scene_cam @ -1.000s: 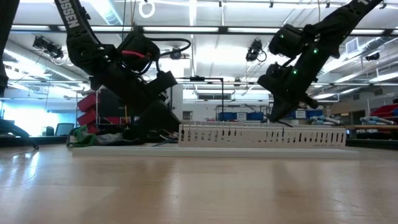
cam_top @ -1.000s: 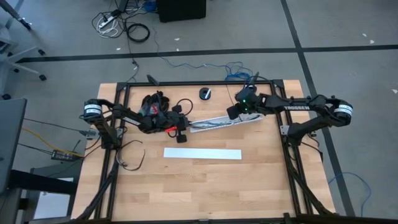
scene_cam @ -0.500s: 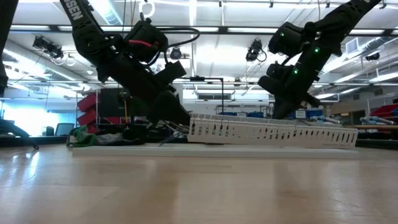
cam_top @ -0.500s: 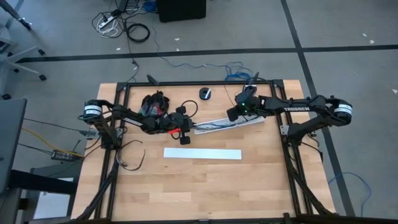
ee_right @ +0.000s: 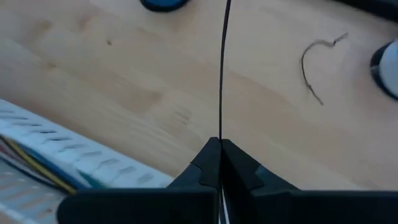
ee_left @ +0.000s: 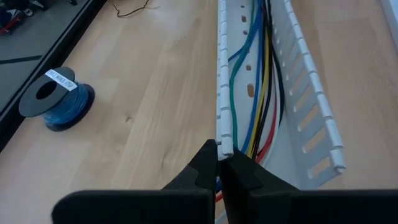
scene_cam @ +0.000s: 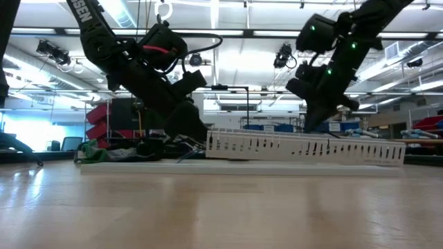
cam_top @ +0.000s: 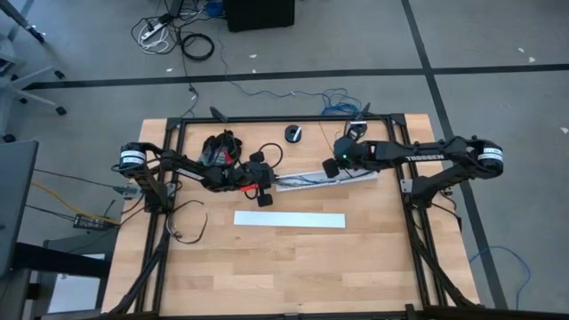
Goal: Ziptie cables
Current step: Put the ziptied cables into the white cable duct
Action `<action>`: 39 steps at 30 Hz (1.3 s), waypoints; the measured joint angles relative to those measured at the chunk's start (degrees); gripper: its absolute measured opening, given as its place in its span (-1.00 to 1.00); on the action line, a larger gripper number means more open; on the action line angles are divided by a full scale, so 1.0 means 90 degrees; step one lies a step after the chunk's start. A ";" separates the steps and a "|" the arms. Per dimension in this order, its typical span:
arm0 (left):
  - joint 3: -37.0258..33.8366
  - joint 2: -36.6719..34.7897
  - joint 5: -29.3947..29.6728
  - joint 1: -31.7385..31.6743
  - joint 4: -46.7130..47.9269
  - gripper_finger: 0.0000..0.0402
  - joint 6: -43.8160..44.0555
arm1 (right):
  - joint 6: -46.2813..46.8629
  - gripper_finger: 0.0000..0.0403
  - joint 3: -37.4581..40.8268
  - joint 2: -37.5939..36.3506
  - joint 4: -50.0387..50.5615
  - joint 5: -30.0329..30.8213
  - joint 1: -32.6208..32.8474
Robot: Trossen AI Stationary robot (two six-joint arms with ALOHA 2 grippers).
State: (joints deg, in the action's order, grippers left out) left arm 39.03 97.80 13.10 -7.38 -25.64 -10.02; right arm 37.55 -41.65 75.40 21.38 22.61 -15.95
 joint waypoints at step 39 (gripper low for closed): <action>0.0000 0.0000 0.0085 0.0000 -0.0018 -1.00 0.0325 | 0.1471 -1.00 -0.0390 0.0461 0.1065 0.1233 0.0302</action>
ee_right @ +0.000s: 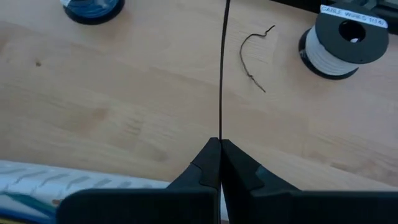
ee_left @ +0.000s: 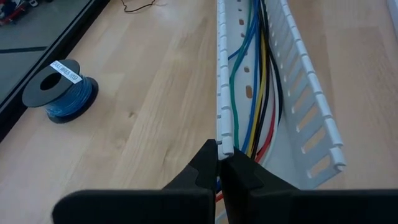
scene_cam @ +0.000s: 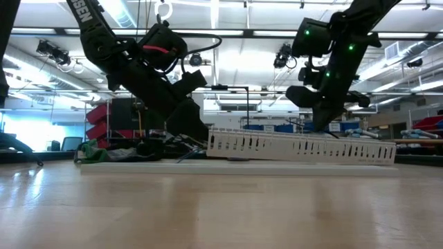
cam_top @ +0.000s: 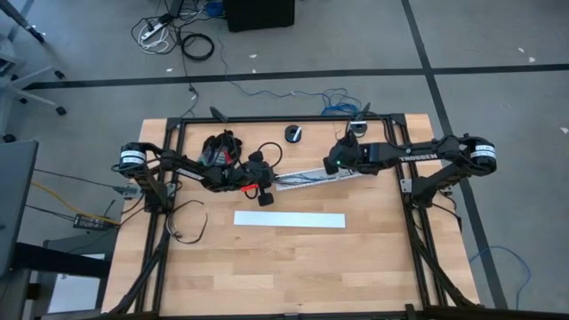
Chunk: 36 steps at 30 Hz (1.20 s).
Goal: Ziptie cables
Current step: Put the ziptied cables into the white cable duct
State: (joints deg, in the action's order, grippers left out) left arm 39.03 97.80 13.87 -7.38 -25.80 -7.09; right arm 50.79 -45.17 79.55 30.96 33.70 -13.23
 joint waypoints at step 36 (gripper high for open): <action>0.0194 0.0002 -0.0075 0.0036 0.0136 -1.00 0.0000 | -0.0212 -1.00 0.0248 0.0764 -0.0961 -0.0052 -0.0165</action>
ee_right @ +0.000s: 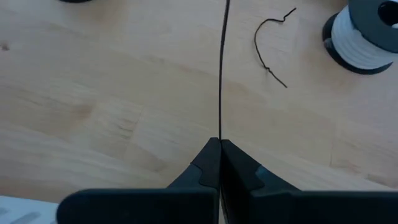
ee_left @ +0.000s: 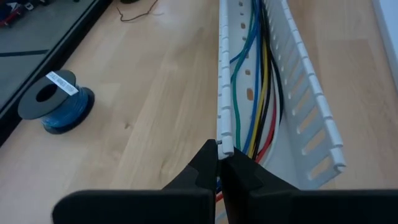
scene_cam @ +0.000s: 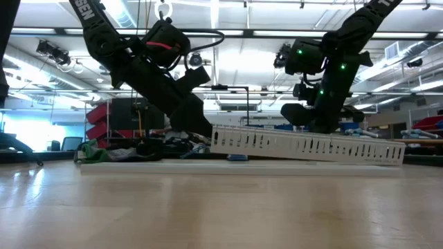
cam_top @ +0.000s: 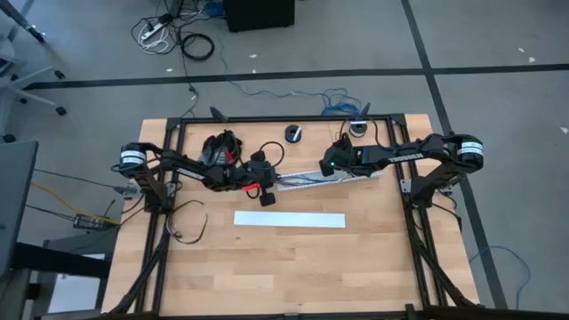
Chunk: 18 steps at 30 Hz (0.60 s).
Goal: Ziptie cables
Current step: Put the ziptied cables into the white cable duct
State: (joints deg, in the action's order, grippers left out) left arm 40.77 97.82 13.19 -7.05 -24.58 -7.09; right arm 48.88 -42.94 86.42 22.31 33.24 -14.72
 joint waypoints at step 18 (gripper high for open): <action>0.0001 0.0000 0.0005 0.0003 0.0039 -1.00 0.0005 | -0.0709 -0.72 -0.0002 -0.0096 -0.0787 -0.1535 -0.0280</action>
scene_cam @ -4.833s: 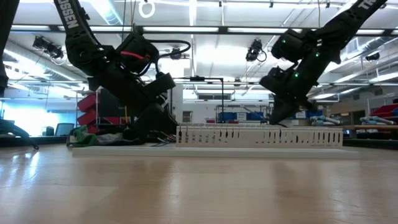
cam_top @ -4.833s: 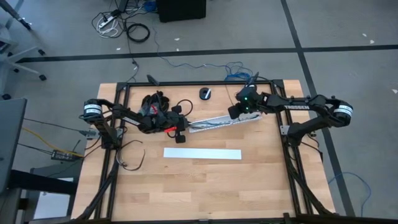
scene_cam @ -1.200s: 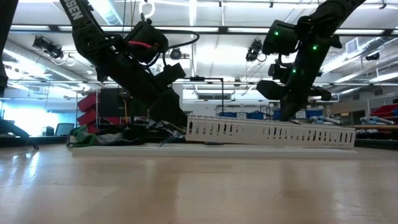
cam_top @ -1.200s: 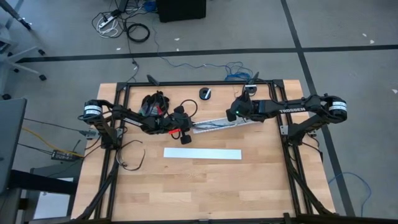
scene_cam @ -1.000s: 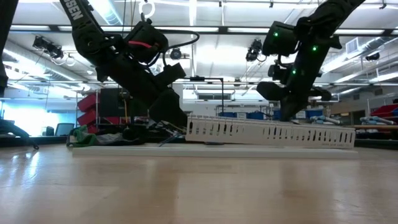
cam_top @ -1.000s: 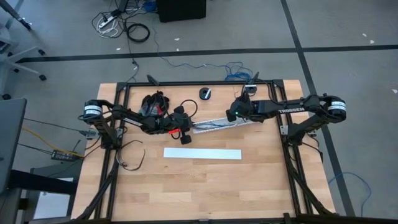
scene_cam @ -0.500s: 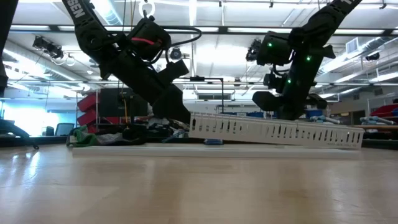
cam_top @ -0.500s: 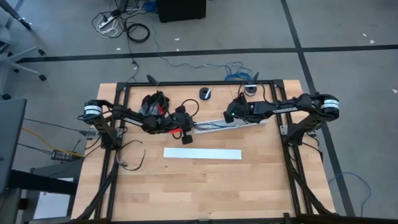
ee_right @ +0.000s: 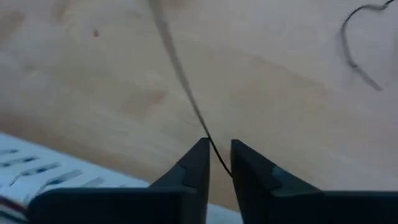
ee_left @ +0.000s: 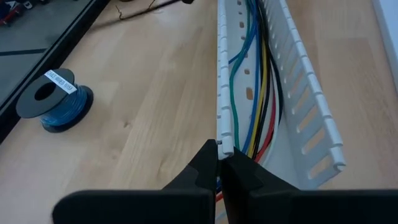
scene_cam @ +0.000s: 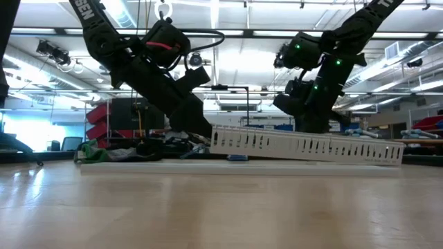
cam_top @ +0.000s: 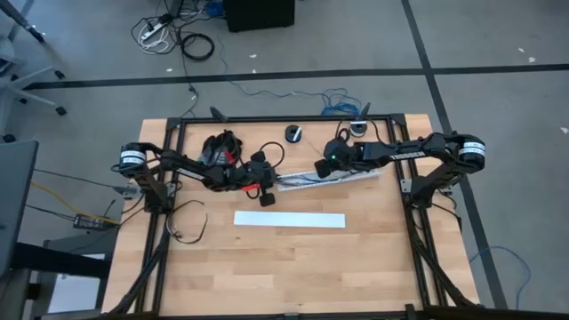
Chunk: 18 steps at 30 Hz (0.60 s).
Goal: Ziptie cables
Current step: Put the ziptied cables into the white cable duct
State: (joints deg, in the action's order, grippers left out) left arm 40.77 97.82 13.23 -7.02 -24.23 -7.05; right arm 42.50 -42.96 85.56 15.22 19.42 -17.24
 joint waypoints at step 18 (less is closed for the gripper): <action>-0.0005 0.0000 0.0211 -0.0004 0.0074 -1.00 -0.0010 | -0.0662 0.15 -0.0002 -0.0106 0.0005 -0.0972 -0.0239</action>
State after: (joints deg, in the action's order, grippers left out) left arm 40.73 97.82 15.14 -7.06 -23.56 -7.14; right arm 36.54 -42.98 84.61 15.27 10.67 -19.39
